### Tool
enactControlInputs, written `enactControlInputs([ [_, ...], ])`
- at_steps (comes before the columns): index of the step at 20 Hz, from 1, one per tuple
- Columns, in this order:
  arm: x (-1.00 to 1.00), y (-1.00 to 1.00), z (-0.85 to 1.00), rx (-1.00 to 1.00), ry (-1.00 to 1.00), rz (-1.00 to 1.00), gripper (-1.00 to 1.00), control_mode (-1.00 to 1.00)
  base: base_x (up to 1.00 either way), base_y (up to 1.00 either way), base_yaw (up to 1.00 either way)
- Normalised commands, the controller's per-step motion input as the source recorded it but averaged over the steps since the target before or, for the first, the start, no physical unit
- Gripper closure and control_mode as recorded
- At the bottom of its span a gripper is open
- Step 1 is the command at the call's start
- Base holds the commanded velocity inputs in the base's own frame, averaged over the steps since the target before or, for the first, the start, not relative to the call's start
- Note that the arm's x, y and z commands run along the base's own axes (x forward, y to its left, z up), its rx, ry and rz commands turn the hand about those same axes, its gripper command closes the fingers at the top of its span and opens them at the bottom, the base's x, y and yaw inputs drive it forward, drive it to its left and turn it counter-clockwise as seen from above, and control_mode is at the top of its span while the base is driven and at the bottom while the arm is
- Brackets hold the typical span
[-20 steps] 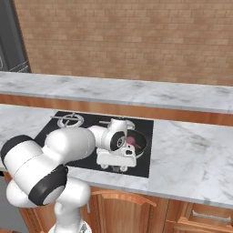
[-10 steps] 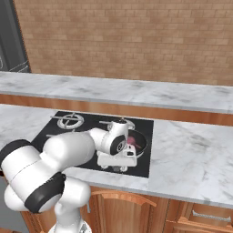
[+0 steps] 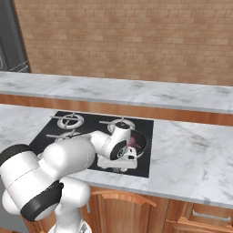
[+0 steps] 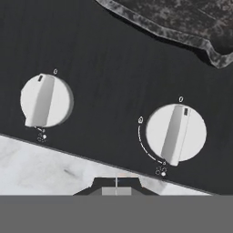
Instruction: Place the pan on the front right burner on the stove. Then place the tomato and the onion in the pan and turn on the front right burner.
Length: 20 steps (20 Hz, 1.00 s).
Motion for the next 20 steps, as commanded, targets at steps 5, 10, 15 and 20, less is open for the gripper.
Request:
enactControlInputs([
  [5, 0.29, 0.00, 0.00, 0.07, 0.00, 0.00, 1.00, -1.00, 0.00, 0.00, 0.00],
  [10, 0.32, 0.00, -0.01, 0.03, 0.00, 0.00, 1.00, -1.00, 0.00, 0.00, 0.00],
  [15, 0.02, -0.09, -0.16, 0.00, 0.00, 0.00, 1.00, -1.00, 0.00, 0.00, 0.00],
  [20, 0.00, -0.17, -0.20, 0.00, 0.00, 0.00, 1.00, -1.00, 0.00, 0.00, 0.00],
])
